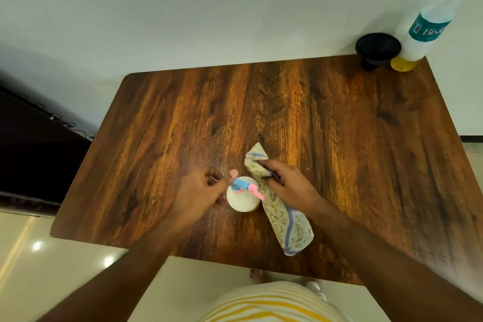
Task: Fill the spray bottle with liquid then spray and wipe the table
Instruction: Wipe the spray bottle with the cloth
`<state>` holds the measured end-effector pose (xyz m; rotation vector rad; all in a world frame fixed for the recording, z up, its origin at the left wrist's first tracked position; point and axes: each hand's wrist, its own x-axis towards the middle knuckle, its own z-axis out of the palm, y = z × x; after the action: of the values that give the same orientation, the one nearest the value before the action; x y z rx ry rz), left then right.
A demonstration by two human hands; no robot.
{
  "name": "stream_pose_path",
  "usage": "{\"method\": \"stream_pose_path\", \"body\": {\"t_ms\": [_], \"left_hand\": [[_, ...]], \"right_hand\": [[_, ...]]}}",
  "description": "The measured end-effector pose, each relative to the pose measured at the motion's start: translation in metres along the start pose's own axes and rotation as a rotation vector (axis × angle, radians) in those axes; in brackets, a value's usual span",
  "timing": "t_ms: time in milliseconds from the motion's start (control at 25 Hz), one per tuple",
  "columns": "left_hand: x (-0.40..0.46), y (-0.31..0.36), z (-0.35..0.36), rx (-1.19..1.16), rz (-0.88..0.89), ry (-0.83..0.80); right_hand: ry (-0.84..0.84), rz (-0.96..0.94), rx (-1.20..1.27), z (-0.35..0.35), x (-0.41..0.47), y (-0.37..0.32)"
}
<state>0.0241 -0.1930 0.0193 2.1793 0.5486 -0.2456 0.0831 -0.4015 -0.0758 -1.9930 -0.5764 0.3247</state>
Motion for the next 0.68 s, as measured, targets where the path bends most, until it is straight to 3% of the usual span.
{"method": "stream_pose_path", "body": {"t_ms": [120, 240, 360, 440, 520, 680], "left_hand": [[0.003, 0.004, 0.012, -0.178, -0.11, -0.045], [0.009, 0.004, 0.008, -0.257, -0.159, -0.086], [0.016, 0.006, 0.003, -0.191, -0.169, -0.114], [0.022, 0.012, 0.0, -0.094, -0.142, -0.112], [0.026, 0.018, -0.002, 0.055, -0.081, -0.146], [0.025, 0.024, -0.002, 0.36, 0.101, -0.205]], "right_hand": [[-0.147, -0.153, -0.086, 0.021, 0.004, 0.003], [-0.169, -0.158, -0.284, 0.033, -0.005, 0.027], [-0.19, -0.098, -0.628, 0.037, -0.027, 0.053], [-0.278, -0.01, -0.716, 0.035, -0.034, 0.062], [-0.214, 0.067, -0.567, 0.03, -0.03, 0.058], [0.267, 0.192, -0.001, 0.019, -0.018, 0.015]]}}
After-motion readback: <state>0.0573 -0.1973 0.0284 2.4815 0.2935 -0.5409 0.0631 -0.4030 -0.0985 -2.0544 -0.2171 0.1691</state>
